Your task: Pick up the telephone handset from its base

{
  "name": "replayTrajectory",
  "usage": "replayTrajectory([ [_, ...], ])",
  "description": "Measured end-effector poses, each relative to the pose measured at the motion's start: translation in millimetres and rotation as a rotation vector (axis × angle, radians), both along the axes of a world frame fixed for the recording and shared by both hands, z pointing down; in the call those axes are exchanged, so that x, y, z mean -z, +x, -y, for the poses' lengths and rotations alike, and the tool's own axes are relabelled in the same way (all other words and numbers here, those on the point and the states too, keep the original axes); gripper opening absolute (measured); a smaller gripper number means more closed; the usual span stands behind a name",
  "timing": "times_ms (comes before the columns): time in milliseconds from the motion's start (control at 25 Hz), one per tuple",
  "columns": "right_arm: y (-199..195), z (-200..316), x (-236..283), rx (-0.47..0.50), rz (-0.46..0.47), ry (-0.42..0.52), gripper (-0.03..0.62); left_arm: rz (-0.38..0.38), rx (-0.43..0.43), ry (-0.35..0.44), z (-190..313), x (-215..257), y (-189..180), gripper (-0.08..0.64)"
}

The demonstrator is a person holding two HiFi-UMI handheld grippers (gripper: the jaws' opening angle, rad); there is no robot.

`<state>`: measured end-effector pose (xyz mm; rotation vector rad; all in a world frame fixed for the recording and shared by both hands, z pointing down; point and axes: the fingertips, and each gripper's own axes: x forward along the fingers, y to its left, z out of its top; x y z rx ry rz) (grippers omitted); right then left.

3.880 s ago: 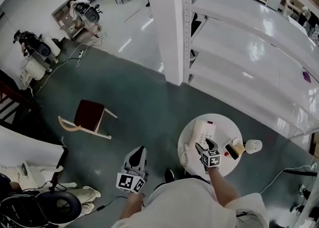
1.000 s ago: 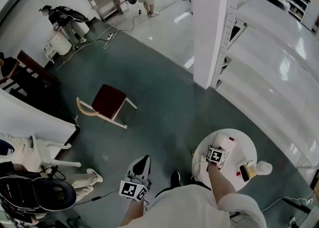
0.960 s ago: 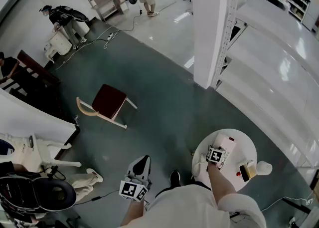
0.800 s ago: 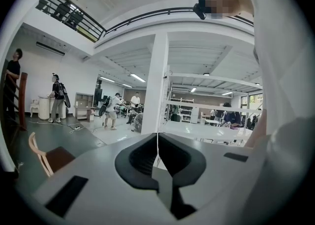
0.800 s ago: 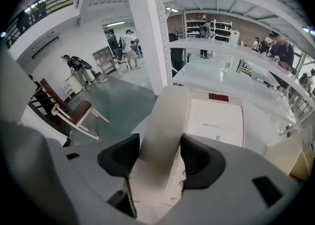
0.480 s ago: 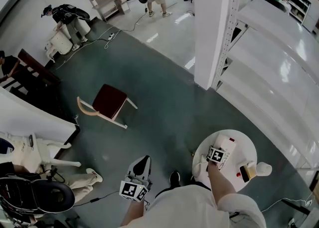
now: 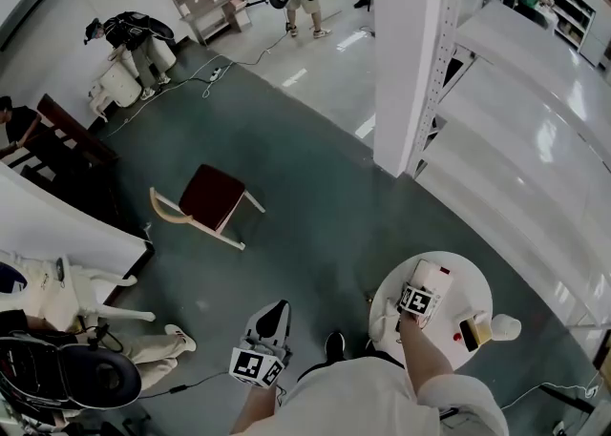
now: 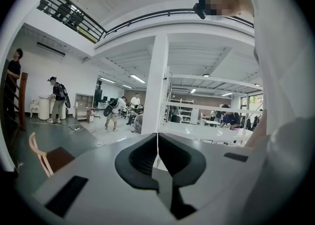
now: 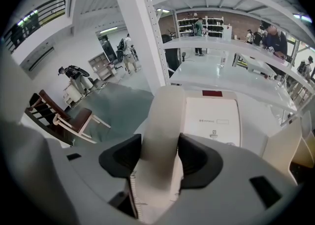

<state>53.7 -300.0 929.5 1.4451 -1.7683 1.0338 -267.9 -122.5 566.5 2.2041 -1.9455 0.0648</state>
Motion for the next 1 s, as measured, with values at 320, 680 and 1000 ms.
replayTrajectory([
  [320, -0.8, -11.0, 14.9, 0.021, 0.035, 0.052, 0.236, 0.009, -0.017, 0.013, -7.6, 4.0, 1.3, 0.021],
  [680, 0.5, -26.9, 44.5, 0.039, 0.093, 0.142, 0.232, 0.000, -0.065, 0.024, -11.0, 6.3, 15.1, 0.021],
  [1000, 11.0, -46.7, 90.6, 0.004, 0.158, 0.268, 0.230, -0.002, -0.141, 0.051, -9.4, 8.7, 31.4, 0.021],
])
